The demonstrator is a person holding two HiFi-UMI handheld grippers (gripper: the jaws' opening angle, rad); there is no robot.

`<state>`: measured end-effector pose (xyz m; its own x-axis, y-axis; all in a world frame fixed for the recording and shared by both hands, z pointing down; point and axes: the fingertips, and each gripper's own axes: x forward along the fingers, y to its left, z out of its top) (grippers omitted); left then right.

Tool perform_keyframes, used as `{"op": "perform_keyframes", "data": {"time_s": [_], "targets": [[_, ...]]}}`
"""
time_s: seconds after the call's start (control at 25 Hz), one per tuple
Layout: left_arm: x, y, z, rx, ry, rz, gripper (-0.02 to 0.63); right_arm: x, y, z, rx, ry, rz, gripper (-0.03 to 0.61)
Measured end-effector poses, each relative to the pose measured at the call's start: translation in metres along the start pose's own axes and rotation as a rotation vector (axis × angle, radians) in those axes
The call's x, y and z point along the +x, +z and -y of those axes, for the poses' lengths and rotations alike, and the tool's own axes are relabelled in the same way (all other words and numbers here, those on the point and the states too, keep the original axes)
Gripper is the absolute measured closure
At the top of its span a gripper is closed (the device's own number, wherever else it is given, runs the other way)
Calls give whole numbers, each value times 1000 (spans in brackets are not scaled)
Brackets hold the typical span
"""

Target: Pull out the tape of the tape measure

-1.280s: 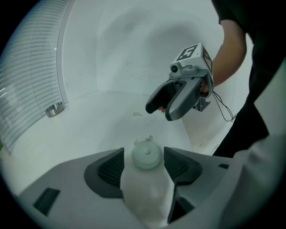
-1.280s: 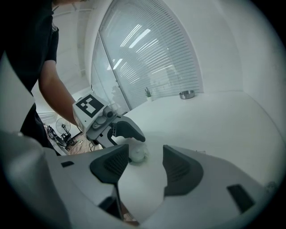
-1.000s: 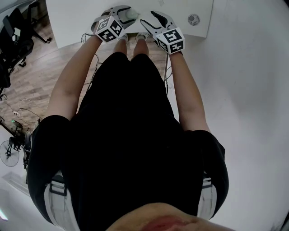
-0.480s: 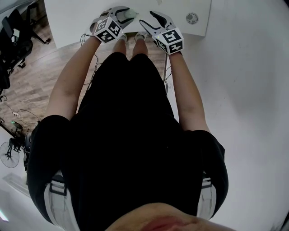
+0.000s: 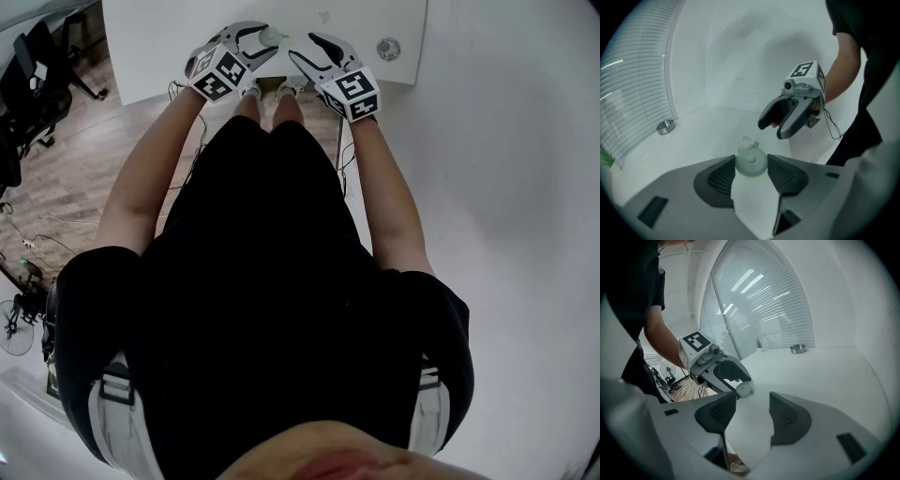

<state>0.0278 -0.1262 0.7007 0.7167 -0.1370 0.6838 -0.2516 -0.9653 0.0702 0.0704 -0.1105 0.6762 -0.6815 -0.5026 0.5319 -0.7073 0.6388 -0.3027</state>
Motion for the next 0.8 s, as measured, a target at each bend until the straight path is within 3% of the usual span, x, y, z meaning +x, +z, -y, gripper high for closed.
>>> {"op": "perform_keyframes", "data": {"time_s": [0.36,0.6,0.8], "targets": [[-53,48,-12,-8,13,0,388,-21,65,-16,-84,39,71,388],[-92,89,-14,46,17,-8,388,-36,117,-27,-128,65,120,416],[-112,97,-19,48,34,-17,388,-28,135,-43,-164,123,131,440]]}}
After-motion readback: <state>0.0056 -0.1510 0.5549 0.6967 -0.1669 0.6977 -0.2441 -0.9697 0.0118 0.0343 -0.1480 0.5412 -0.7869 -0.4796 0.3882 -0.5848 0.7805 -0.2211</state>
